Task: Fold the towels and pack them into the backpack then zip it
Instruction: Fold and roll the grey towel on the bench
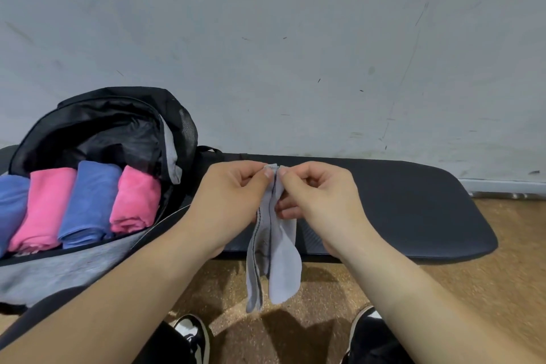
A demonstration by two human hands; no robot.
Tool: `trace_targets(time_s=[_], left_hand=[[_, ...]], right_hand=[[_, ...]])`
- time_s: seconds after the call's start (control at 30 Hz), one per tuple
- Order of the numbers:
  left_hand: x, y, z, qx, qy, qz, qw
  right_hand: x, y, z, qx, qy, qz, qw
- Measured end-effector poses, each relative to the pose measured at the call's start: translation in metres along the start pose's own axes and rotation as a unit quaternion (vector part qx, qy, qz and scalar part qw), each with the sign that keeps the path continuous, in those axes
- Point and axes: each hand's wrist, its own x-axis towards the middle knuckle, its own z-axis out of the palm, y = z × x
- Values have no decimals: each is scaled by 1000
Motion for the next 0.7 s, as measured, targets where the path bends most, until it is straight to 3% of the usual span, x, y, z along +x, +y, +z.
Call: trace_targets(time_s=[0.17,0.3,0.47,0.53,0.63,0.7], left_hand=[[-3,1,-3,13,-57,29,998],[1,-2,-9,25,-11,52,998],[3,-3,-19,-19,-39,41,998],[1,-1,-24,-86,-80,34,992],[-2,2,-31,-167,-129,39,977],[0,0,-36,-186,-123,51,974]], right_hand=[[0,0,3,19,-19,-7,1000],[2,-5,-1,66,-96,48,992],[28,9,-32,-96,-41,-20,994],[39,18,-48,-122,-107,2,987],[43,25,-60,-1,-235,68,970],[43,26,-63,46,-275,72,958]])
